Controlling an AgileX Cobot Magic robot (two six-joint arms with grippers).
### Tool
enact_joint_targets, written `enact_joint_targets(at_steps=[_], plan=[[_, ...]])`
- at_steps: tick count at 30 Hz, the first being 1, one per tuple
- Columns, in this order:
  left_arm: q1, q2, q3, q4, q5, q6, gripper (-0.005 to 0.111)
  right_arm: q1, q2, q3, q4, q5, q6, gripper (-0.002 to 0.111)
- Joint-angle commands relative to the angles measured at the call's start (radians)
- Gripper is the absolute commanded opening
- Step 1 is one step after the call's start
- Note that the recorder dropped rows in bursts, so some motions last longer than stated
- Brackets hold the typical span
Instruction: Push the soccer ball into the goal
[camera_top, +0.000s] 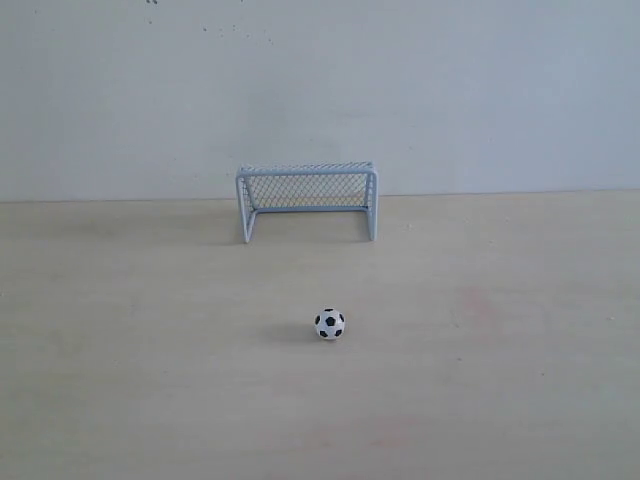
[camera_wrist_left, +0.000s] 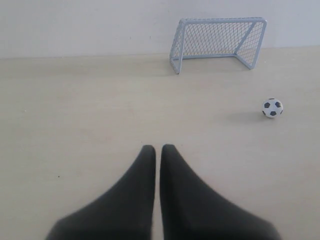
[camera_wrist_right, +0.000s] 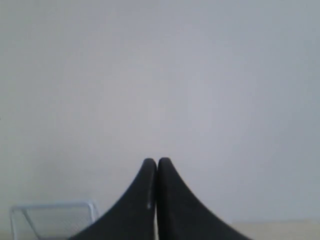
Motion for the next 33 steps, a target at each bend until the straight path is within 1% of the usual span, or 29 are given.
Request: enact_joint_targets(at_steps=[1,2,4,6,8,9,12,17,21,25,29,33], plan=[[0.004,-0.002,0.004,-0.003,-0.006,0.002,0.004,-0.004,-0.004,-0.001,-0.011,-0.194,0.136,0.0],[0.004,-0.002,0.004,-0.003,-0.006,0.002,0.004,-0.004,-0.004,-0.02,-0.016,-0.197,0.16,0.0],[0.004,-0.002,0.004,-0.003,-0.006,0.002,0.004,-0.004,-0.004,-0.101,-0.055,-0.128,0.195,0.0],[0.004,-0.002,0.004,-0.003,-0.006,0.002,0.004,-0.004,-0.004,-0.196,-0.135,0.002,0.244,0.0],[0.004,-0.002,0.004,-0.003,-0.006,0.002,0.004,-0.004,0.038,-0.295,-0.201,0.148,0.354,0.0],[0.004,-0.002,0.004,-0.003,-0.006,0.002,0.004,-0.004,0.06,-0.327,-0.214,0.193,0.387,0.0],[0.004,-0.002,0.004,-0.003,-0.006,0.002,0.004,-0.004,0.162,-0.425,-0.216,0.329,0.374,0.0],[0.004,-0.002,0.004,-0.003,-0.006,0.002,0.004,-0.004,0.377,-0.529,-0.187,0.564,0.287,0.0],[0.004,-0.002,0.004,-0.003,-0.006,0.002,0.004,-0.004,0.537,-0.601,-0.081,0.749,0.127,0.0],[0.004,-0.002,0.004,-0.003,-0.006,0.002,0.004,-0.004,0.695,-0.68,0.108,0.932,-0.141,0.0],[0.004,-0.002,0.004,-0.003,-0.006,0.002,0.004,-0.004,0.807,-0.754,0.259,1.086,-0.329,0.0],[0.004,-0.002,0.004,-0.003,-0.006,0.002,0.004,-0.004,0.911,-0.826,0.449,1.229,-0.504,0.0]])
